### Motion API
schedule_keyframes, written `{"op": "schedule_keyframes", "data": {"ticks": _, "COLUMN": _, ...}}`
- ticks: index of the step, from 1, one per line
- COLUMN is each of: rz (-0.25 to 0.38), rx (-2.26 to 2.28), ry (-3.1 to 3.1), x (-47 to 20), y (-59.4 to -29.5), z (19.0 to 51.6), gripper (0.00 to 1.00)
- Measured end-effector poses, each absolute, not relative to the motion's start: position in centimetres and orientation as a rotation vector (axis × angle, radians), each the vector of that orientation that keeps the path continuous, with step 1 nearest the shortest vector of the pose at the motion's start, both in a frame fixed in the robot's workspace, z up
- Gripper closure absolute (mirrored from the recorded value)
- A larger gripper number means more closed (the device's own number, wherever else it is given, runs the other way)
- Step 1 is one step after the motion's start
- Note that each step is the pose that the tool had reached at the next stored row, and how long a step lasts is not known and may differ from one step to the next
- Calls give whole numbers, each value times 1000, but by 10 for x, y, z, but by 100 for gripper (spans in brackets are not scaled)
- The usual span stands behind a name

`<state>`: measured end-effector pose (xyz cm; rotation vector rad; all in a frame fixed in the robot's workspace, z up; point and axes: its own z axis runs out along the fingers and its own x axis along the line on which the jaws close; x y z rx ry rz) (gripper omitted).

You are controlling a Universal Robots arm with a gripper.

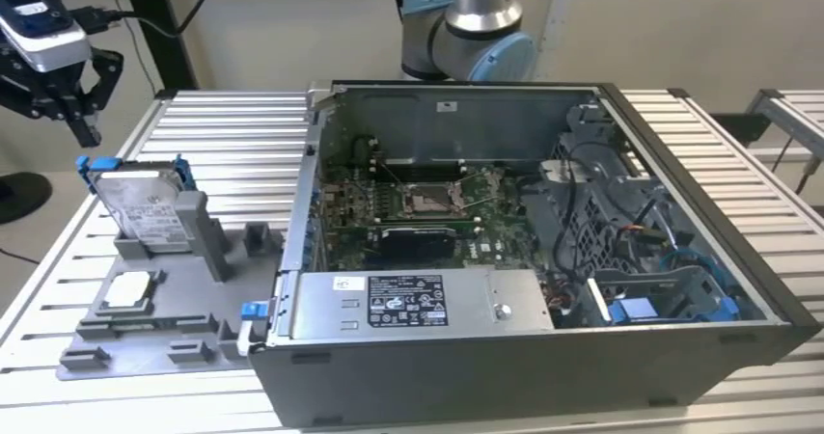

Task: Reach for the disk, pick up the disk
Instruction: 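Pick up the disk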

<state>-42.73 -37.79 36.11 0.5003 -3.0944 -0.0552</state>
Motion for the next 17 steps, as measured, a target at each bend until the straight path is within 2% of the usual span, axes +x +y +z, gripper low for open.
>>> {"op": "schedule_keyframes", "data": {"ticks": 17, "rz": -31, "rx": 968, "ry": -2985, "x": -427, "y": -378, "z": 361, "gripper": 100}}
